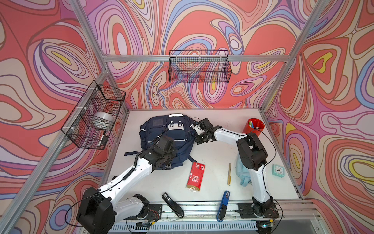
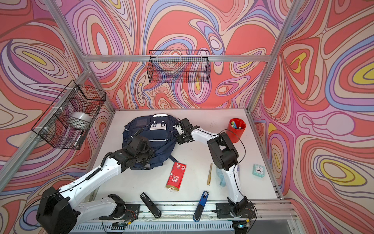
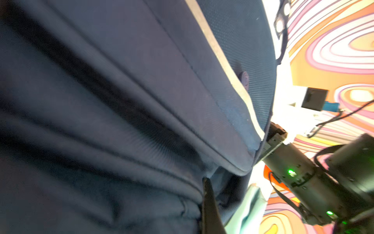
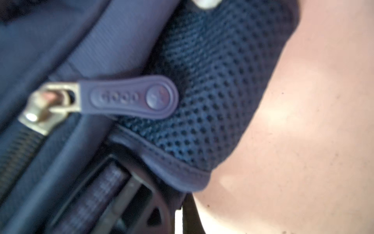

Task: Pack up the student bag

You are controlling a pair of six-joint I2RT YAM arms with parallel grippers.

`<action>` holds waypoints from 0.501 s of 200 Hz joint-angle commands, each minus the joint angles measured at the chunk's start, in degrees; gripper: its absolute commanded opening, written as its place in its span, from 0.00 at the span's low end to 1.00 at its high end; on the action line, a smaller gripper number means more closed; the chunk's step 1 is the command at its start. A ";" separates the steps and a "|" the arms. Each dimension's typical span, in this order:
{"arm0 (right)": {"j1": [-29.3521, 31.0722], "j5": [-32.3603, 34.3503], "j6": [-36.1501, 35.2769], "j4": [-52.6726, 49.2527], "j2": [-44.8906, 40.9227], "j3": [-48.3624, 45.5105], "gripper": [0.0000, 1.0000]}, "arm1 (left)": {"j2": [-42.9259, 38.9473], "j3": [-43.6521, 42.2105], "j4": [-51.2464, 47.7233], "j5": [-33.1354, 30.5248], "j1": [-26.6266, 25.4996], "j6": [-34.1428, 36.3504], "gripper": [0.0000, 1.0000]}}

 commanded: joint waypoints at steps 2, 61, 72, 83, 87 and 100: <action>-2.09 4.18 -1.48 -0.12 -2.26 -0.50 0.17 | 0.72 5.30 -1.23 -3.24 -0.21 6.86 0.47; -2.18 8.30 -3.36 6.48 -16.66 -10.49 0.59 | -5.95 10.35 1.64 -6.93 -1.73 21.72 0.97; -2.17 7.62 -5.23 8.01 -18.45 -10.85 0.64 | -6.87 10.41 5.13 -4.59 -1.64 27.80 0.97; -2.09 5.74 -10.39 8.74 -19.01 -10.23 0.63 | -6.62 11.52 6.13 -3.29 -1.54 32.92 0.96; -2.10 4.81 -11.64 8.39 -18.71 -9.60 0.63 | -6.16 12.20 5.74 -2.88 -1.27 34.50 0.96; -2.11 3.24 -16.09 6.65 -17.11 -6.80 0.67 | -3.18 14.84 3.33 0.11 0.41 38.58 0.96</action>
